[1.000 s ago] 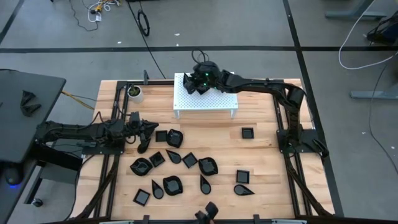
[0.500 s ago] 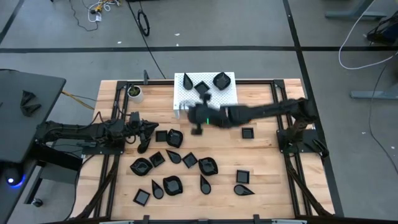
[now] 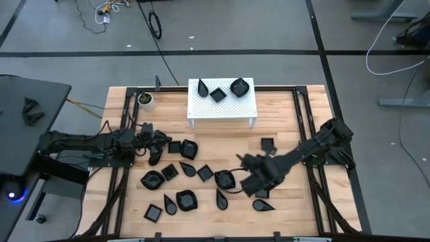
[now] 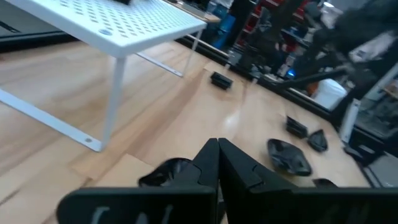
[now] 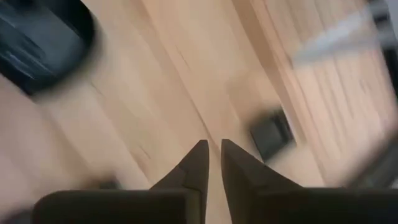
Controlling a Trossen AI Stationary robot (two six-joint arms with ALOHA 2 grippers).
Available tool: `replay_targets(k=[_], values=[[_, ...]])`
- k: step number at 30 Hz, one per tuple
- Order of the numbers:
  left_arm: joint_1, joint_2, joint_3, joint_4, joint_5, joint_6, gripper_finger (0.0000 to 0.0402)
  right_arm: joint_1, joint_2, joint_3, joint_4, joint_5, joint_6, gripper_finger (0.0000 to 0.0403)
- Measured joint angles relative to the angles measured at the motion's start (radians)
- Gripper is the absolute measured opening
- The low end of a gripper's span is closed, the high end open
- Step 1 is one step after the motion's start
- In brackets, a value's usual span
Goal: Pick & Place Mini shaped plates
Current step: Stack the black square plate on top of the other black square plate on the shelf
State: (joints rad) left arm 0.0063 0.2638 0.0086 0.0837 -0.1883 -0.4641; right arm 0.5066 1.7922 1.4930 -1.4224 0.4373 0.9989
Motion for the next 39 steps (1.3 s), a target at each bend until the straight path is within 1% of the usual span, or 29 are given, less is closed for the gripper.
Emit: replay_targets(k=[2, 3, 6, 8, 11, 13, 17, 21, 25, 30, 33, 36, 38, 39], values=[[0.0, 0.0, 0.0, 0.001, 0.03, -0.017, 0.0007, 0.015, -0.021, -0.069, -0.022, -0.038, 0.017, 0.0055], [0.0, 0.0, 0.0, 0.003, 0.046, -0.025, 0.0007, 0.018, -0.04, -0.116, -0.006, -0.055, 0.007, 0.0062], [-0.001, 0.0, 0.0, 0.009, 0.102, -0.041, 0.0007, 0.004, -0.122, -0.285, 0.1, -0.109, -0.07, 0.0087], [-0.013, 0.0, 0.0, 0.014, 0.115, -0.05, 0.0007, -0.02, -0.202, -0.402, 0.204, -0.12, -0.144, 0.0107], [-0.04, 0.0, 0.0, 0.018, 0.109, -0.05, 0.0007, -0.066, -0.322, -0.549, 0.349, -0.115, -0.23, 0.0135], [-0.059, 0.0, 0.0, 0.022, 0.087, -0.05, 0.0007, -0.113, -0.382, -0.638, 0.453, -0.121, -0.294, 0.0148], [-0.091, 0.0, 0.0, 0.022, 0.013, -0.049, 0.0007, -0.206, -0.433, -0.79, 0.643, -0.116, -0.461, 0.0155], [-0.115, 0.0, 0.0, 0.023, -0.019, -0.049, 0.0007, -0.28, -0.429, -0.867, 0.735, -0.104, -0.584, 0.0145], [-0.127, 0.0, 0.0, 0.023, -0.022, -0.048, 0.0007, -0.314, -0.426, -0.897, 0.754, -0.105, -0.66, 0.0126], [-0.129, 0.0, 0.0, 0.023, -0.036, -0.048, 0.0007, -0.327, -0.426, -0.922, 0.766, -0.101, -0.738, 0.009], [-0.129, 0.0, 0.0, 0.023, -0.036, -0.048, 0.0007, -0.327, -0.426, -0.943, 0.799, -0.107, -0.789, 0.0057], [-0.129, 0.0, 0.0, 0.023, -0.036, -0.048, 0.0007, -0.327, -0.426, -0.941, 0.8, -0.105, -0.798, 0.0018], [-0.129, 0.0, 0.0, 0.023, -0.036, -0.048, 0.0007, -0.321, -0.426, -0.907, 0.785, -0.106, -0.76, 0.0007], [-0.129, 0.0, 0.0, 0.023, -0.036, -0.048, 0.0007, -0.312, -0.426, -0.875, 0.779, -0.111, -0.727, 0.0008]])
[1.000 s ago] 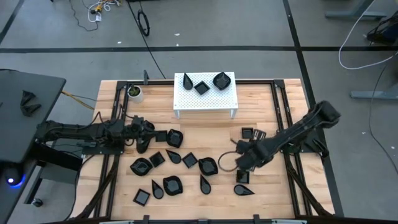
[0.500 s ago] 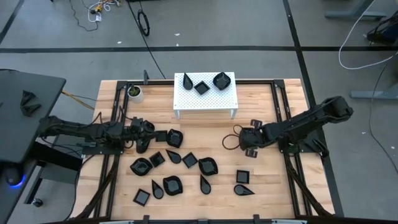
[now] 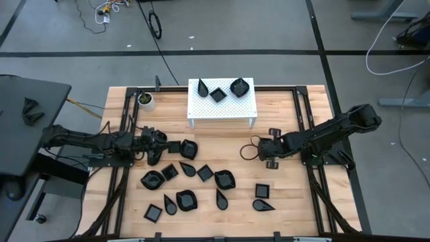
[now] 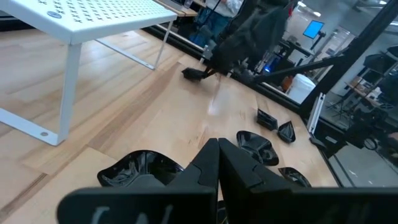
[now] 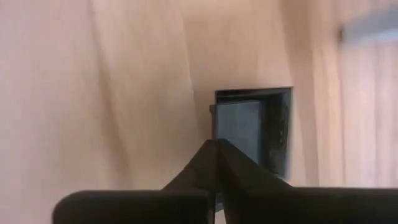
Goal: Pick & Place Mini shaped plates
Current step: Stack the black square plate on top of the other black square plate on the shelf
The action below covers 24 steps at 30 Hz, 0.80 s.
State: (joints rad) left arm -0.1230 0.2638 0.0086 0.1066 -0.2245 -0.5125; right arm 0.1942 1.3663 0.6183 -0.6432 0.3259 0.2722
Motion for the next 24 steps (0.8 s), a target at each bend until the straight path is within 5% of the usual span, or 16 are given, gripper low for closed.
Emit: replay_targets(k=[7, 12, 24], values=[[0.0, 0.0, 0.0, 0.0, 0.0, 0.006, 0.0007, 0.099, 0.0, 0.337, 0.005, -0.134, 0.009, 0.0004], [0.0, 0.0, 0.0, 0.0, 0.0, 0.011, 0.0007, 0.043, 0.016, 0.562, 0.019, -0.003, -0.108, 0.0003], [0.0, 0.0, 0.0, 0.0, 0.01, 0.036, 0.0007, -0.382, 0.345, 0.878, 0.022, 0.022, -1.113, 0.0002]])
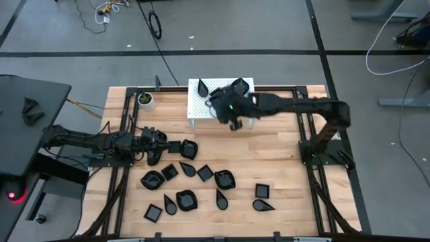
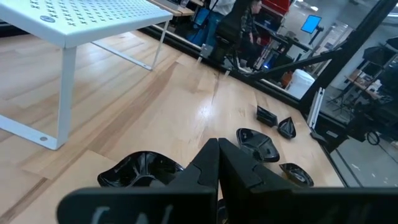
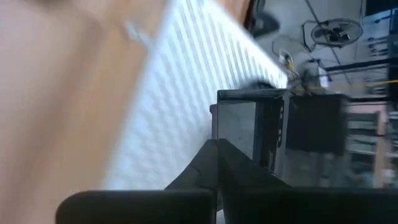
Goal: Pick & Place Mini shaped plates
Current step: Stack the black square plate on top of the other black square plate on the shelf, then stack the black leaf-shaped plate on top of the other black leaf-shaped plate on the shelf
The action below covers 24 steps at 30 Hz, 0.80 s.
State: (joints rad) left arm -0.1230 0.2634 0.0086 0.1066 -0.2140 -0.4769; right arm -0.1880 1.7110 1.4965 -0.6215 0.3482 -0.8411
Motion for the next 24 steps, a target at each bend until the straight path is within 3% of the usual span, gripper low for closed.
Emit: replay_targets(k=[7, 16, 19, 24], values=[[0.0, 0.0, 0.0, 0.004, -0.012, 0.053, 0.0007, -0.12, 0.071, 0.012, 0.007, 0.012, -0.241, 0.0012], [0.0, 0.0, 0.0, 0.062, -0.121, 0.18, 0.0007, -0.165, 0.072, 0.012, 0.047, -0.014, -0.344, 0.004], [0.003, 0.0, 0.0, 0.085, -0.132, 0.213, 0.0007, -0.177, 0.072, 0.012, 0.06, -0.057, -0.353, 0.0051], [0.003, 0.0, 0.0, 0.093, -0.134, 0.227, 0.0007, -0.169, 0.053, 0.012, 0.176, 0.004, -0.238, 0.0074]])
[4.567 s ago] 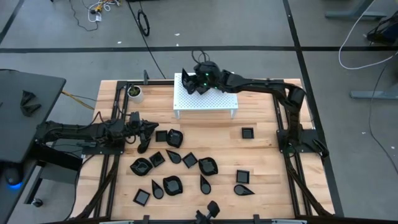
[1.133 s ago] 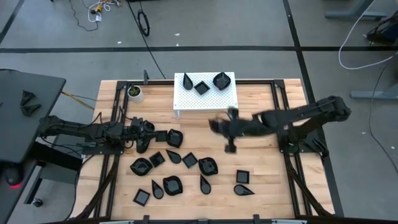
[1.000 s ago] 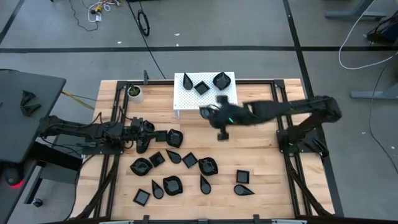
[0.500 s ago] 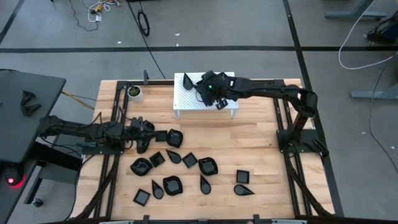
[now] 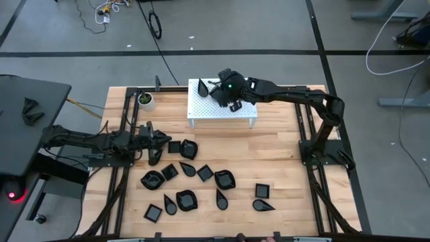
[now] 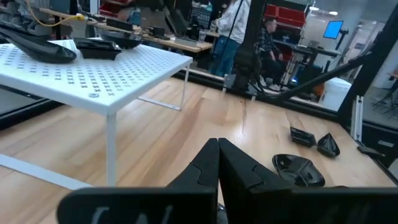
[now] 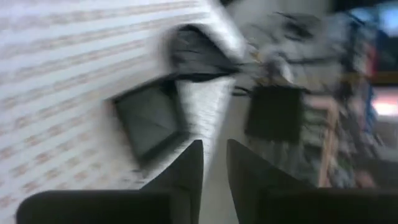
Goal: Pick & Place Mini shaped plates
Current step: Stack the black leaf-shaped plate on top of the other black leaf-shaped plate on the shelf
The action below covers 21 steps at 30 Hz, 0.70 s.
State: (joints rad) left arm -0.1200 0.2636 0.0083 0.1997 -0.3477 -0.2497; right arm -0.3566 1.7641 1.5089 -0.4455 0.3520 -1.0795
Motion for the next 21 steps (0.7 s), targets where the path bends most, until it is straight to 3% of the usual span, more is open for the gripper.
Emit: replay_targets(k=[5, 10, 14, 21], values=[[0.0, 0.0, 0.0, -0.001, 0.0, 0.0, 0.0007, 0.076, -0.064, 0.0, 0.022, 0.03, 0.364, 0.0082], [0.0, 0.0, 0.0, -0.001, -0.014, 0.0, 0.0007, 0.168, -0.124, 0.001, -0.123, -0.152, 0.787, 0.0075], [0.0, 0.0, 0.0, -0.001, -0.025, -0.001, 0.0007, 0.263, -0.127, 0.0, -0.279, -0.284, 1.03, 0.0064], [0.0, 0.0, 0.0, -0.002, 0.007, -0.012, 0.0007, 0.464, -0.128, -0.169, -0.242, -0.293, 1.374, 0.0051]])
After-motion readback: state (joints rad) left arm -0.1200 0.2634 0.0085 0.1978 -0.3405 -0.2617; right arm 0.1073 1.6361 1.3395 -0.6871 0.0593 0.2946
